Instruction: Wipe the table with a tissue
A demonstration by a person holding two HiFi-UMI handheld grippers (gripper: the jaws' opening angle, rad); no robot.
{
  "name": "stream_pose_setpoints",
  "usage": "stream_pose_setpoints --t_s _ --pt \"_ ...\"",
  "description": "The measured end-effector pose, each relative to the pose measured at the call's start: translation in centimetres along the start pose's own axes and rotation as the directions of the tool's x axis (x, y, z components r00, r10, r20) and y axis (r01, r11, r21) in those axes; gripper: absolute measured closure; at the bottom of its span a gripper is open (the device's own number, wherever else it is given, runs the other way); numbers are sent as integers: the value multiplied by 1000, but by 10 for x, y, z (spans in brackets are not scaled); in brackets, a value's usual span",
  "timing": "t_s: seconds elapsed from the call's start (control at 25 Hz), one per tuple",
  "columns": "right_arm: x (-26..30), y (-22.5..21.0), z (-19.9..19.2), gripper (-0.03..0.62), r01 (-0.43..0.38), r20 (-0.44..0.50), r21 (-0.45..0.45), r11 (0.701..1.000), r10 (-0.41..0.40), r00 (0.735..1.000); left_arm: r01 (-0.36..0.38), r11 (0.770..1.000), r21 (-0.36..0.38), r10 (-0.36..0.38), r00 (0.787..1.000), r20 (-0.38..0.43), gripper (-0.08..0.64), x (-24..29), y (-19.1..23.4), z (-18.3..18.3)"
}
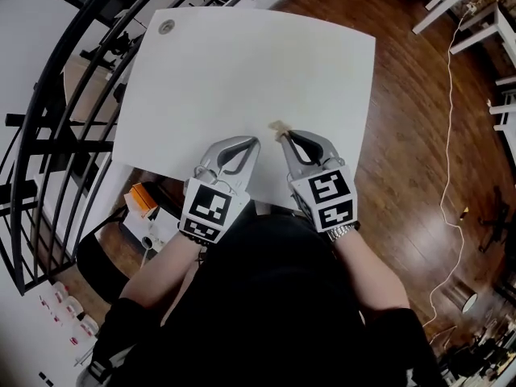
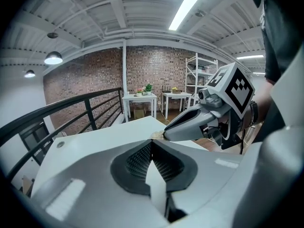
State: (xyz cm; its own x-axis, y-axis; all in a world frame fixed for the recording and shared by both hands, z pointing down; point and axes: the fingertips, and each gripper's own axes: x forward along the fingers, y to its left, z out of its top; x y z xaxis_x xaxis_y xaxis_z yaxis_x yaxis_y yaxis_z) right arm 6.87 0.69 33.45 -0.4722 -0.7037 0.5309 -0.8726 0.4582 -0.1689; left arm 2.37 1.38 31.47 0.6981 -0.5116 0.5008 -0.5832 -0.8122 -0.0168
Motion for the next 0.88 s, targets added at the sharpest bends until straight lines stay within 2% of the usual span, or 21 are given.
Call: stream_pose_setpoints --t_s 0.48,0.88 --pt "-41 -1 18 577 4 84 -32 999 -1 996 -41 998 40 39 998 42 545 -11 -15 26" --pt "-52 -1 30 577 -12 129 -48 999 18 991 -60 996 68 57 997 44 545 -12 -17 35"
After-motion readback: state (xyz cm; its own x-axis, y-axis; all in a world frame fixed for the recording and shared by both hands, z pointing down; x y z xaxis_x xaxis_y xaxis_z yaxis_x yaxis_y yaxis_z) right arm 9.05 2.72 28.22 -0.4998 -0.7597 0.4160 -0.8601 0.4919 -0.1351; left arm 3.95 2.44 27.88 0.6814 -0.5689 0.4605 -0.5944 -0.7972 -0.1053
